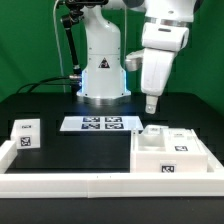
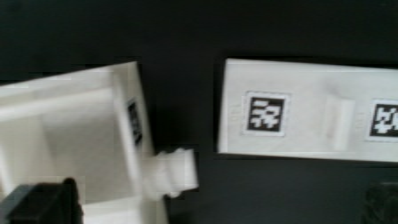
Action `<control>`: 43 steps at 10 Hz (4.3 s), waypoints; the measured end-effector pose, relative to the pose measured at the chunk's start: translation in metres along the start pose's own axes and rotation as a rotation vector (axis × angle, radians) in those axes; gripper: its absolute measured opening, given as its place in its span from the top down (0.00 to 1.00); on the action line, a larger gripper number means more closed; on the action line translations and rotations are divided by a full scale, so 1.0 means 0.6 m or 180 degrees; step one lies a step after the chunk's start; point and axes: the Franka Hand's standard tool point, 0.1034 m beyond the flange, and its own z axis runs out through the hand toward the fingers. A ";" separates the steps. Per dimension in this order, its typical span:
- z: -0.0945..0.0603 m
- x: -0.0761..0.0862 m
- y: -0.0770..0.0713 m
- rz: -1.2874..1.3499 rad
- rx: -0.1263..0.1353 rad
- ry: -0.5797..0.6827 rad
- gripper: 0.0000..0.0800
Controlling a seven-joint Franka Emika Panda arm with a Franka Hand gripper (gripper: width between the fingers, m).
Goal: Assemble cabinet
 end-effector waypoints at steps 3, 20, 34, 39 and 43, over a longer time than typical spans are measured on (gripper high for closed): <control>0.029 -0.009 -0.047 0.0040 0.0057 0.0019 0.00; 0.123 0.005 -0.090 -0.0005 0.0296 0.0028 0.75; 0.050 -0.016 -0.049 -0.0121 0.0212 -0.0081 0.91; 0.042 -0.015 -0.015 -0.0334 0.0172 -0.0045 0.91; 0.040 -0.015 -0.010 -0.0373 0.0162 -0.0040 0.91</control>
Offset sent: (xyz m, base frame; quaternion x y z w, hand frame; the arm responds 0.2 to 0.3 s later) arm -0.0287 0.0084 -0.0259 0.0094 0.0242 0.0278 0.9993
